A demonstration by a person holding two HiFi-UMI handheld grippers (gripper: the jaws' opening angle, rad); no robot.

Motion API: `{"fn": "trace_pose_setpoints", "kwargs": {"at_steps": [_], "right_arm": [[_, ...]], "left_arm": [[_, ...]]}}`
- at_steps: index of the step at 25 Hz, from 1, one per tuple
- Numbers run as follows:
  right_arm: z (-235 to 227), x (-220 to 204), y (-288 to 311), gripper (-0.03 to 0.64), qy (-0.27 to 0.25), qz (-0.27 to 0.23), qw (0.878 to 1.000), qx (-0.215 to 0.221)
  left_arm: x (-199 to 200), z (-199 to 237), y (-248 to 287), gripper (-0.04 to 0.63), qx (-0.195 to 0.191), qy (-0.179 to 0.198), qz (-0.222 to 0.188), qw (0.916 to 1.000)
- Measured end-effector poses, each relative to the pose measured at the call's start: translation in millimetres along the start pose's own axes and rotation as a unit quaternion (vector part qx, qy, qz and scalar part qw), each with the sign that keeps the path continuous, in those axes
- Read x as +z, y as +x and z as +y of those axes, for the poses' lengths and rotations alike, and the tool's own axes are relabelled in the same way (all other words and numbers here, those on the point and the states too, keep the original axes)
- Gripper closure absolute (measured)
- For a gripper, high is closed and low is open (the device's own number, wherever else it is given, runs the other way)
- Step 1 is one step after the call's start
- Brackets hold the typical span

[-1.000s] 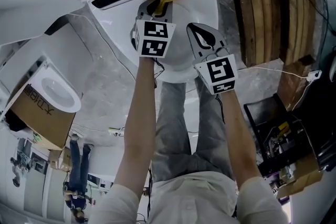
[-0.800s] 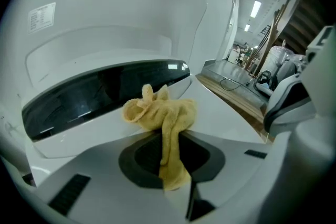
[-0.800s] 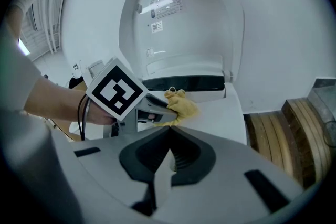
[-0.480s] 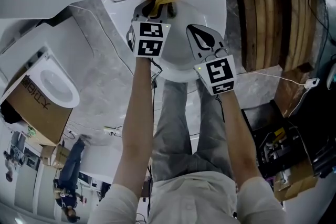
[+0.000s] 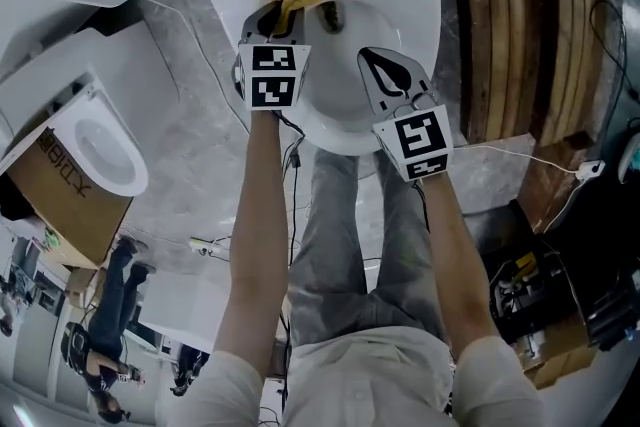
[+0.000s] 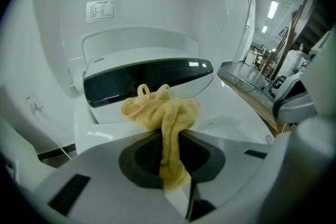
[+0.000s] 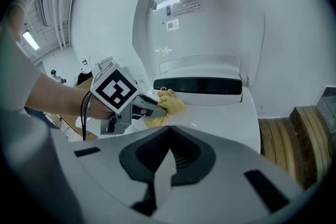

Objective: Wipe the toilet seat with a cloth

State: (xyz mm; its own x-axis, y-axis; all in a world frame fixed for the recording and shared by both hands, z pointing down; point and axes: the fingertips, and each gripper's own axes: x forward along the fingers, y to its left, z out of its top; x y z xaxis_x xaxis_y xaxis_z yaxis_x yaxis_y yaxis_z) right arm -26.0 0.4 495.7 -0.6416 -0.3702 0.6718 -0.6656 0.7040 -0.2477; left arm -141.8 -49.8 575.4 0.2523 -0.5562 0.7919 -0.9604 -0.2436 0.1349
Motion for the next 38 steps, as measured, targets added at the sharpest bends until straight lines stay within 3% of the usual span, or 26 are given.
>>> {"fn": "trace_pose_setpoints", "kwargs": {"at_steps": [19,38], "right_arm": [[28.3,-13.8,-9.9,0.609,-0.026,0.006,0.999,0.031],[47.9,-49.9,-49.2,0.609,-0.064,0.018,0.995,0.071]], "left_arm": [[-42.6,37.7,-40.7,0.514,0.065,-0.073,-0.007,0.9952],[-107.3,10.0,-78.2,0.514,0.110,-0.134,0.002,0.9849]]}}
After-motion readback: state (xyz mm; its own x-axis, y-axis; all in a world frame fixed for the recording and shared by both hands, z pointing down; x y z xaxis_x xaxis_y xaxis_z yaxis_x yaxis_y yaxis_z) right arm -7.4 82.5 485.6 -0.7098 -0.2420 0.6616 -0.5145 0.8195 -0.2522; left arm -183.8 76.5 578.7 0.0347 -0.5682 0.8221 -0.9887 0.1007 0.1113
